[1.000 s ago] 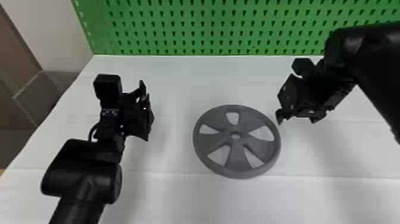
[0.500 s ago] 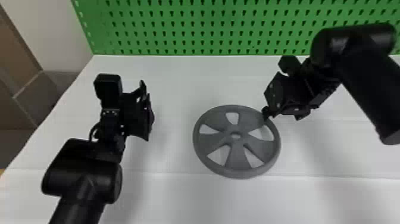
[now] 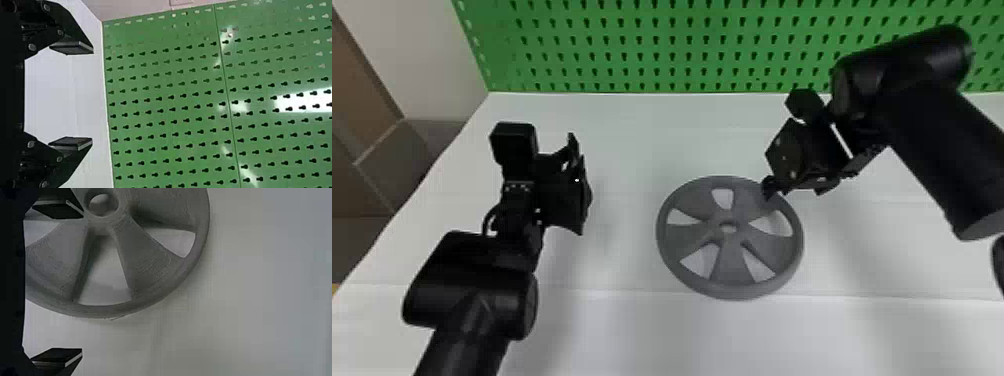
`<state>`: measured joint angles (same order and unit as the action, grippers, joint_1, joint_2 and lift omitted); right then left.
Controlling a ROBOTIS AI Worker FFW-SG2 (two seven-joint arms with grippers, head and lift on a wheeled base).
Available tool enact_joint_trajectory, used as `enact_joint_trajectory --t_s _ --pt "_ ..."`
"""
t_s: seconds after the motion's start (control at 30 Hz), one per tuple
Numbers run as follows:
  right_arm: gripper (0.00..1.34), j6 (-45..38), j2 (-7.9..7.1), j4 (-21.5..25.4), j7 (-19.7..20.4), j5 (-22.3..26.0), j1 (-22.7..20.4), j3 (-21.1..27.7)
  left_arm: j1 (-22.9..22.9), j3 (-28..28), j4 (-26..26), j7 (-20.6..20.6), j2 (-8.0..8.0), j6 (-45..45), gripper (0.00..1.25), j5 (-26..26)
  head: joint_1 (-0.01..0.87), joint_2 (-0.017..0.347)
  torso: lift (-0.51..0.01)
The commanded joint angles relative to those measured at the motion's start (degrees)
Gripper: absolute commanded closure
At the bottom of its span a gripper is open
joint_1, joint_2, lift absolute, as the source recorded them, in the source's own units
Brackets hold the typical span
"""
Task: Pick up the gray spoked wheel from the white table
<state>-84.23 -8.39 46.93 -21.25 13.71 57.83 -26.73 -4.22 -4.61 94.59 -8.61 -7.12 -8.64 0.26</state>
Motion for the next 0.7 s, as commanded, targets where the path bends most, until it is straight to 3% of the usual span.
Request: enact_joint_trajectory --t_s 0.0,0.4,0.67 --pt "0.07 0.6 0.13 -0.2 -0.9 -2.0 0.2 -0.5 -0.1 0.0 0.1 0.0 0.00 0.0 0.43 0.0 0.779 0.084 -0.094" --pt "0.07 2.2 0.48 -1.1 -1.6 -3.3 0.1 -0.4 0.0 0.1 0.0 0.0 0.00 0.0 0.43 0.0 0.779 0.084 -0.094" --pt "0.09 6.5 2.15 -3.5 -1.6 -7.8 -0.3 0.5 0.0 0.0 0.0 0.0 0.00 0.0 0.43 0.1 0.779 0.084 -0.094"
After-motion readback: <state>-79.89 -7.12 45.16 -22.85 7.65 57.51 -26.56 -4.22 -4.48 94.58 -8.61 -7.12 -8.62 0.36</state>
